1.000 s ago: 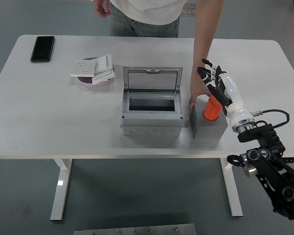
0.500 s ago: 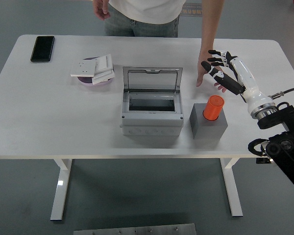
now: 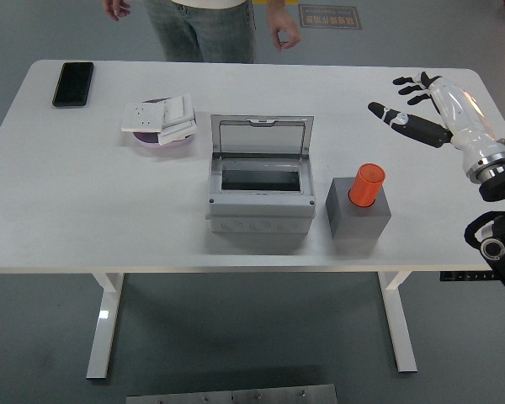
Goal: Fetch the battery,place it into the box,close the lid of the box
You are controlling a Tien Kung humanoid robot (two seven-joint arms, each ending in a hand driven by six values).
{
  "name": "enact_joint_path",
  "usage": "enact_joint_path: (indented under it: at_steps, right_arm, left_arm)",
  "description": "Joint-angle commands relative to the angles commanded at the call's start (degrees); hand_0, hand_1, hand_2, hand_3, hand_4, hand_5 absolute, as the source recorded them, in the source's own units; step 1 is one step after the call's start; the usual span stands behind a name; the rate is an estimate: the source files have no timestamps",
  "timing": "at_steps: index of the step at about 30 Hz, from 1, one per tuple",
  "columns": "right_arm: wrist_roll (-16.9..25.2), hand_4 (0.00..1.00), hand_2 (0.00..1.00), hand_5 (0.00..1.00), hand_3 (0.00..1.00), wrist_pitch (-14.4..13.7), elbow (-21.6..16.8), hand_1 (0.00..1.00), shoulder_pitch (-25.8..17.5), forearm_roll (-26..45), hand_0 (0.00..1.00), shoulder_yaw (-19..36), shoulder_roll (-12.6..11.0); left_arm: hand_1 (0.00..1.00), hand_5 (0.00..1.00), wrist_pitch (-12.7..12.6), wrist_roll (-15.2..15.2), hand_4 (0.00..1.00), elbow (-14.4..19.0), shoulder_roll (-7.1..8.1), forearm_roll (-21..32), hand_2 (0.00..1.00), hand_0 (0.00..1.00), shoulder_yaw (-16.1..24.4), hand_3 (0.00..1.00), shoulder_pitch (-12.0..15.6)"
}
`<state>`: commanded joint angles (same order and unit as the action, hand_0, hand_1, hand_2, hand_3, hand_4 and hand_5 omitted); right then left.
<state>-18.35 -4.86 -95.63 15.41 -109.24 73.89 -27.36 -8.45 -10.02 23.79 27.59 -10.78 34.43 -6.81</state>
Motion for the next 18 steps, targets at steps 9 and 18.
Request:
enact_joint_path:
  at_steps: [9, 18]
  right_arm:
    - [1.28, 0.998, 0.712, 0.769, 0.736, -2.46, 2.93, 0.638, 1.47, -7.74, 0.743, 3.82, 1.8]
    - [9.85, 0.975, 0.711, 0.693, 0.728, -14.03, 8.69, 0.648, 3.05, -7.91, 0.758, 5.26, 3.55]
  left_arm:
    - [0.741, 0.103, -0.02, 0.39, 0.6, -0.06, 0.1, 0.89, 0.582, 0.595, -0.36, 0.565, -0.15]
    - [0.742, 0.104, -0.33, 0.78, 0.602, 0.01, 0.17, 2.21, 0.582, 0.593, -0.76, 0.564, 0.4]
